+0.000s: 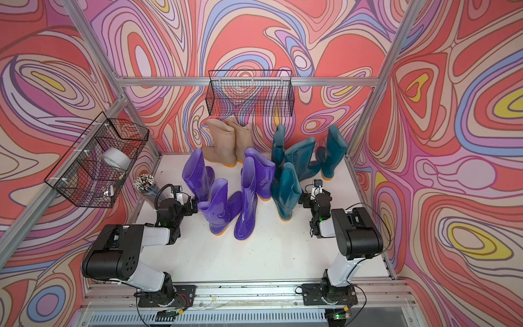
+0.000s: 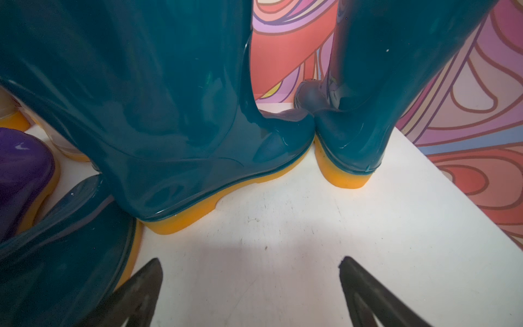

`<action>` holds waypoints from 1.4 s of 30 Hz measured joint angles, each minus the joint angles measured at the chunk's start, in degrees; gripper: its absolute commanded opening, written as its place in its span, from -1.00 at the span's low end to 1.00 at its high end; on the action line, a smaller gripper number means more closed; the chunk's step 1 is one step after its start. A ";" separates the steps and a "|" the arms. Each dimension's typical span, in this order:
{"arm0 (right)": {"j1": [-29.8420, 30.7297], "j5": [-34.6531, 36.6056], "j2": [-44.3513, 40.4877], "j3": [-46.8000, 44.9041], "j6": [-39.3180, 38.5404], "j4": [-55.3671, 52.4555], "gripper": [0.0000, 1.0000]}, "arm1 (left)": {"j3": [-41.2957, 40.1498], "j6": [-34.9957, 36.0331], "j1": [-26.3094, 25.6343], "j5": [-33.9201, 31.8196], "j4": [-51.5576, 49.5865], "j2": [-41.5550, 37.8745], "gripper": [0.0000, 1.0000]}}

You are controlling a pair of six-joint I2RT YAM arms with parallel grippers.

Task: Match and arrange rain boots in pairs
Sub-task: Pick up the rain boot at the center of the board.

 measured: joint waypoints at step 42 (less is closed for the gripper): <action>9.75 4.09 -37.62 38.14 22.67 -81.55 0.47 | 26.97 -32.30 -3.02 10.47 -66.47 -66.82 1.00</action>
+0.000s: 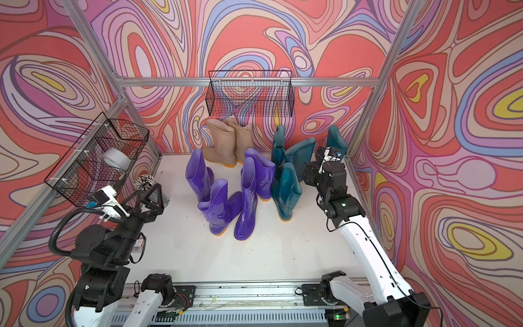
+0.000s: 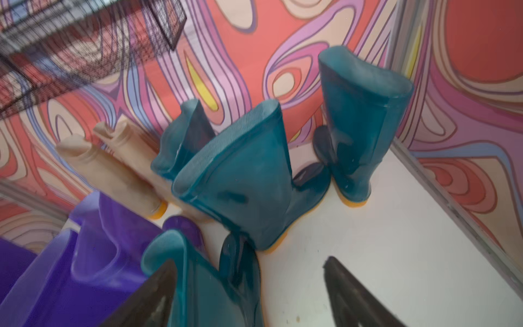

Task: Match and arrange rain boots in pairs
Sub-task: Pick up the rain boot at the center of the board.

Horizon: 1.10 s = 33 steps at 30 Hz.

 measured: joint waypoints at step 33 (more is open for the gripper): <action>44.17 14.88 17.49 24.52 3.76 -19.98 0.62 | 7.06 2.05 -11.30 11.80 -22.86 14.67 0.59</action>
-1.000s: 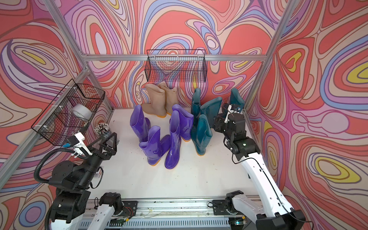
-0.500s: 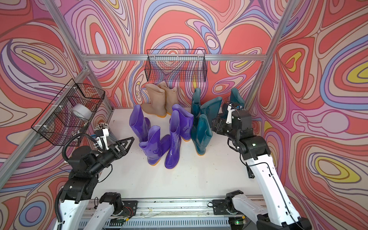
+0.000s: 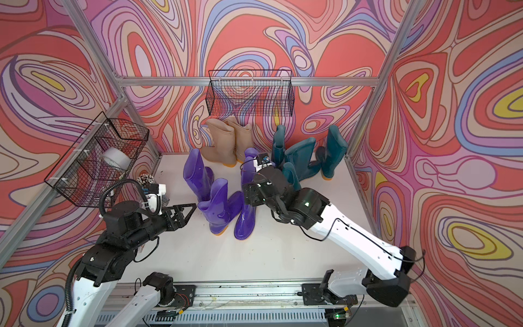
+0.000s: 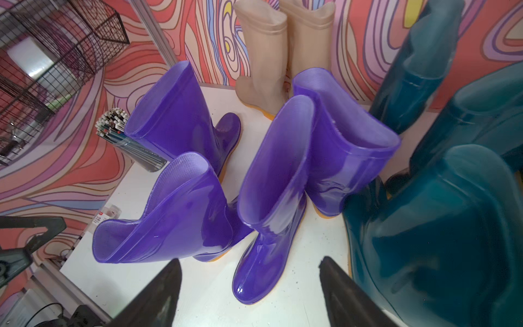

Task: Match and arrange rain boots in pairs
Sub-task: Pick up the rain boot at the center of the board.

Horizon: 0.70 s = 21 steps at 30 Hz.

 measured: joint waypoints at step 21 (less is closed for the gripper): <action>9.62 8.55 7.85 -7.93 5.22 11.54 0.69 | 7.96 7.10 -5.29 -16.02 -10.62 6.47 1.00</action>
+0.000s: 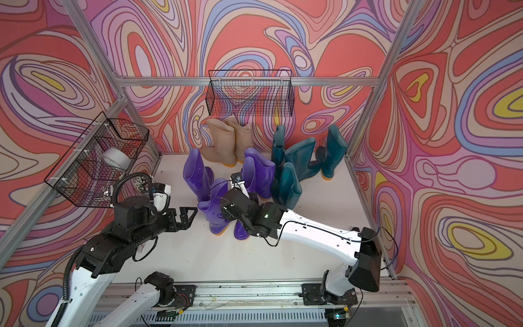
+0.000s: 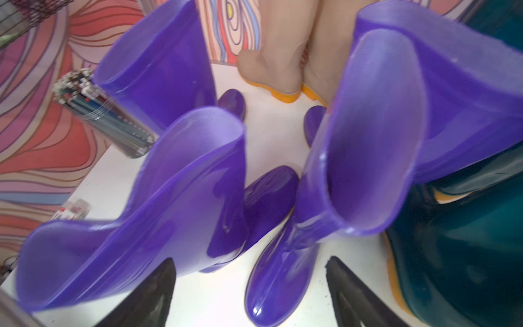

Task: Match and arrange rain boots in pairs
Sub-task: Pick up the rain boot at the center of the board.

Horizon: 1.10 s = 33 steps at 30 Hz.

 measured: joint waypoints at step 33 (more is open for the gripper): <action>7.78 22.34 25.16 12.13 11.93 7.58 0.18 | 10.71 -1.79 15.50 -2.19 2.25 11.52 1.00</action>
